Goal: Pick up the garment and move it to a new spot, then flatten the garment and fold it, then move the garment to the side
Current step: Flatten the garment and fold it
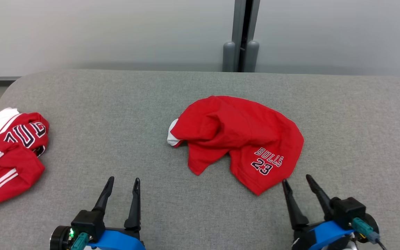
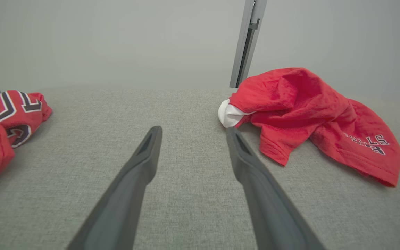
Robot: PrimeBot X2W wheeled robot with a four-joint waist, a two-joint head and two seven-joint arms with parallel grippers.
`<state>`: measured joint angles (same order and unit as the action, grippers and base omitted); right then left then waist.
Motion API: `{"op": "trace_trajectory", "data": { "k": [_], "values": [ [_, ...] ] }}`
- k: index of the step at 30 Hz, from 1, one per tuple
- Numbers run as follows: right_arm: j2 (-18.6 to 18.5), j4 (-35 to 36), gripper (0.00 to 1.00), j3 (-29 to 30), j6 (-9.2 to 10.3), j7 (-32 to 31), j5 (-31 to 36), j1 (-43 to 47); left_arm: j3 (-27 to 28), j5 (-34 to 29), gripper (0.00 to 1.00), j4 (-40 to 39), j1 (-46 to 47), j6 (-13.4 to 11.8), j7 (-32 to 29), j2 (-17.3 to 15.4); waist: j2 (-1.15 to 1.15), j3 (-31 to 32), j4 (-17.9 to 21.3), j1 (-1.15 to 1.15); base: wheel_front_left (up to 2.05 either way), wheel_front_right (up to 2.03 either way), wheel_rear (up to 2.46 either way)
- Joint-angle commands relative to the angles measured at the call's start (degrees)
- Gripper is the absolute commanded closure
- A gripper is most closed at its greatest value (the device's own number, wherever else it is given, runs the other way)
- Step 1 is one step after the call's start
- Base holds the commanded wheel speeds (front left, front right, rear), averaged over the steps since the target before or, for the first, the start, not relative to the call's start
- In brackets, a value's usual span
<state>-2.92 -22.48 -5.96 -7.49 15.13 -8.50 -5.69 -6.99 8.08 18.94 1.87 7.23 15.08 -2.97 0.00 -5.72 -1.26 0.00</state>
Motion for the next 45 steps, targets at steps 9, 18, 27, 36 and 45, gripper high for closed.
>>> {"op": "trace_trajectory", "data": {
  "k": [9, 18, 27, 36, 45],
  "values": [
    [-0.25, -5.61, 0.0, -7.03, 0.01, 0.03, 3.37, -5.69, -2.05, 0.97, 0.0, 0.57, 2.03, 0.27, 0.13, 0.05, 0.0, -2.35, -3.91, 0.0, 0.0, 0.0, 0.0],
    [-0.07, -23.41, 0.2, -7.12, 0.0, -0.91, 6.77, -9.36, -2.71, 1.66, 0.0, 1.32, 1.86, 0.27, 0.14, 0.07, 0.0, -3.33, -7.19, 0.0, 0.0, 0.0, 0.0],
    [-0.34, -5.78, 1.0, 7.56, 0.01, 0.08, 0.21, -10.18, -2.02, 1.51, 0.0, 0.71, 2.15, -0.05, 0.13, 0.09, 0.0, -3.78, -5.35, 0.0, 0.0, 0.0, 0.0],
    [-1.26, 6.76, 1.0, 26.16, 0.0, 0.09, -2.35, -15.36, -3.04, 1.86, 0.0, 0.98, 2.29, 0.05, 0.14, 0.06, 0.0, -2.71, -3.08, 0.0, 0.0, 0.0, 0.0],
    [-0.09, 9.92, 1.0, 9.12, 0.0, 0.1, -7.78, -13.42, -3.8, 2.61, 0.0, 1.65, 2.09, 0.1, 0.14, 0.06, 0.0, -2.54, -4.73, 0.0, 0.0, 0.0, 0.0]
  ]
}}
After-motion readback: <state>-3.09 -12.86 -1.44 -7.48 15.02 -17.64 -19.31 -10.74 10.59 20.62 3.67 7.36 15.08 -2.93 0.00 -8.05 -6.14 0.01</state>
